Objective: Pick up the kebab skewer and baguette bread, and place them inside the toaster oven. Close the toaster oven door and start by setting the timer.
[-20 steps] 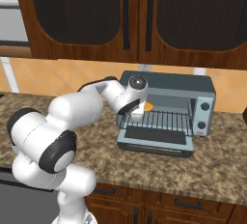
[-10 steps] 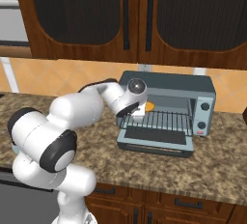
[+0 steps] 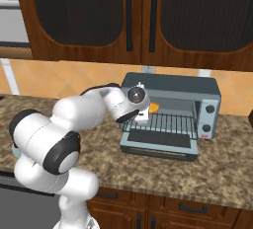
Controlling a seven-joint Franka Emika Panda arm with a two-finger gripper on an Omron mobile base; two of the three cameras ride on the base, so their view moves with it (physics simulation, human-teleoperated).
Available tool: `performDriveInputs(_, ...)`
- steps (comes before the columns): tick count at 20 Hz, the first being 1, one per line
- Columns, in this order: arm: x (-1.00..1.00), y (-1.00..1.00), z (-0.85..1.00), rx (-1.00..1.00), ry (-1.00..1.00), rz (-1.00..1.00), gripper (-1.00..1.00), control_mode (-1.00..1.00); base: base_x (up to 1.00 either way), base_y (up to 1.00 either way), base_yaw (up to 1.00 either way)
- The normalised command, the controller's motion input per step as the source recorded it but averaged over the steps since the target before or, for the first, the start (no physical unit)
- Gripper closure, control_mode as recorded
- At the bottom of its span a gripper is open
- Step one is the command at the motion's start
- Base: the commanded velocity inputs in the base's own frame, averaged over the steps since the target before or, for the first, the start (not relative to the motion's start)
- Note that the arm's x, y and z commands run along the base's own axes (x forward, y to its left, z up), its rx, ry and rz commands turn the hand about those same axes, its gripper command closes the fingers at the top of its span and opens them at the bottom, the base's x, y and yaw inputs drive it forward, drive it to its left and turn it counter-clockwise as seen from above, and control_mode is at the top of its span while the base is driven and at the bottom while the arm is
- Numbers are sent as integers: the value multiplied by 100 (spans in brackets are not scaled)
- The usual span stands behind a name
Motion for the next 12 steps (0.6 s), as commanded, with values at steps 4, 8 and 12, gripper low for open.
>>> performDriveInputs(4, 9, -1, 0, 0, 0, 0, -100, -100, 0, 0, 0)
performDriveInputs(8, 0, -3, 0, 0, 3, 0, -100, -100, 0, 0, 0)
performDriveInputs(12, -7, -1, 0, 0, 13, 0, -100, -100, 0, 0, 0)
